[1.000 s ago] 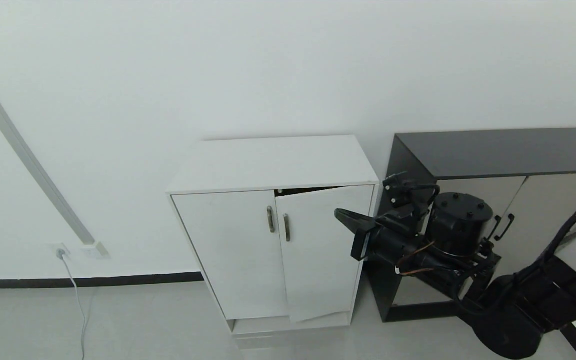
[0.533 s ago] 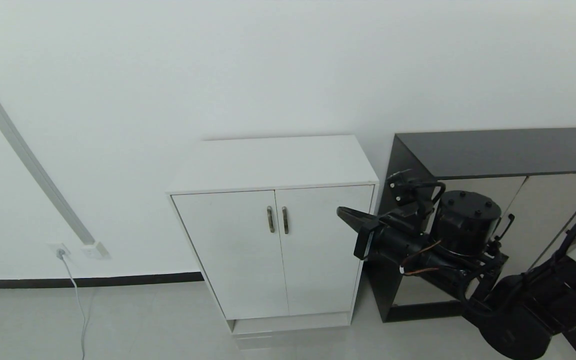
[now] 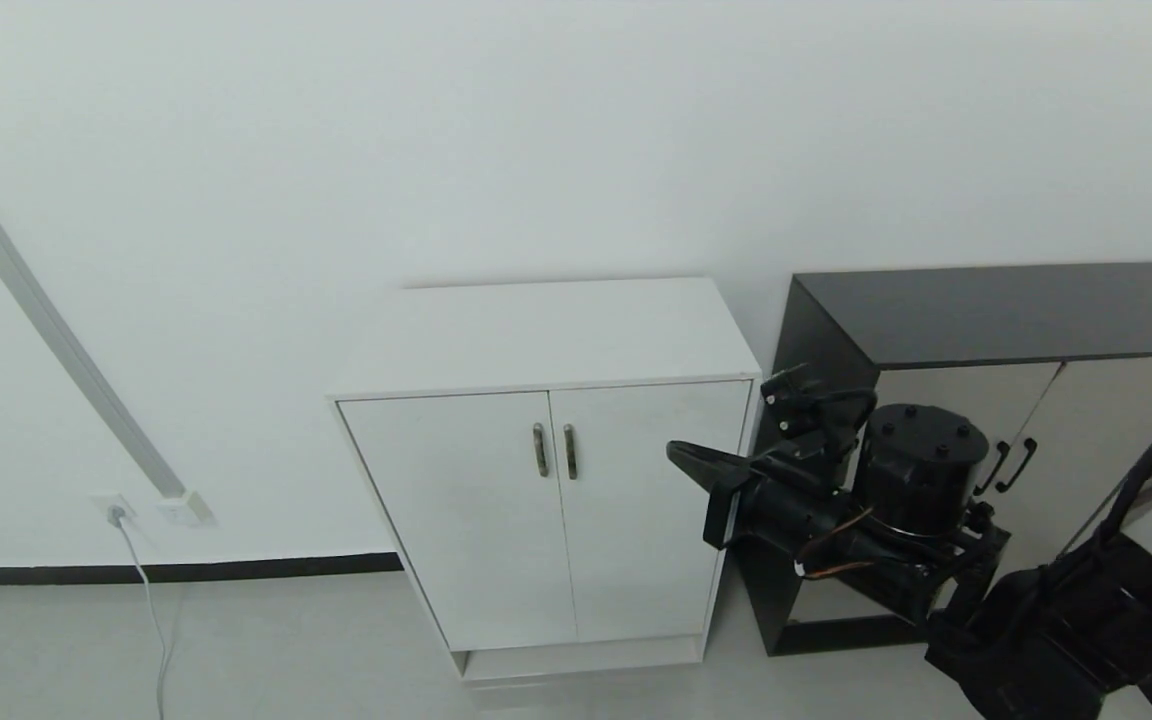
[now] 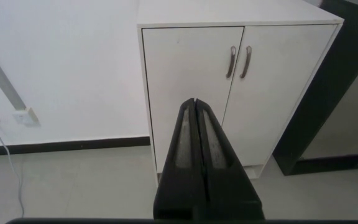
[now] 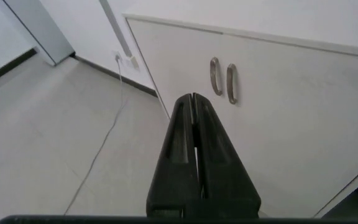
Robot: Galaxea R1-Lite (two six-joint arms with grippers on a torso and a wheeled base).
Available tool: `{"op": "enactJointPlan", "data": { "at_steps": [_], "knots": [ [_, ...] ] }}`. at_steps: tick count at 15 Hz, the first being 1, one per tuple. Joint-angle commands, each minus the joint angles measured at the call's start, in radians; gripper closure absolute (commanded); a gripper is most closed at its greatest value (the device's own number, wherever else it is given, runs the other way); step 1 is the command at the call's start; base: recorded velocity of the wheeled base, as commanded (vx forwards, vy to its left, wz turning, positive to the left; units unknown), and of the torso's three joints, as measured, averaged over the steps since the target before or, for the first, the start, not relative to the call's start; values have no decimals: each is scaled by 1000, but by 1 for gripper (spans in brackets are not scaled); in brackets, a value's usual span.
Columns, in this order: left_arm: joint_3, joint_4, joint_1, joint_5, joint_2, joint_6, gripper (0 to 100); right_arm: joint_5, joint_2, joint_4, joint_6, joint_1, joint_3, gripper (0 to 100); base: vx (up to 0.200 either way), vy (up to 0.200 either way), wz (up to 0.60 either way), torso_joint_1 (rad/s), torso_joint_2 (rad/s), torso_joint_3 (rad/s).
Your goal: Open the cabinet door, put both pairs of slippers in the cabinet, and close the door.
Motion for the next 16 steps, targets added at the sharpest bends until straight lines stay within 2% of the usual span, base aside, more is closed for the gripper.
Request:
{"op": "enactJointPlan", "data": {
  "at_steps": [1,2,5,14,16],
  "knots": [
    [0,0,0,1,1,-1,100,-1,42,-2,-14,3,16,100,200,0,0,17,2,-2],
    [0,0,0,1,1,0,100,-1,68,-3,-25,6,19,100,200,0,0,17,12,2],
    [0,0,0,1,1,-1,100,-2,154,-5,-25,15,-1,100,0,0,0,0,0,0],
    [0,0,0,2,1,-3,100,-61,364,-2,-25,-11,-193,100,0,0,0,0,0,0],
    [0,0,0,2,1,-3,100,-67,324,-11,-25,-12,-159,100,0,0,0,0,0,0]
  ]
}}
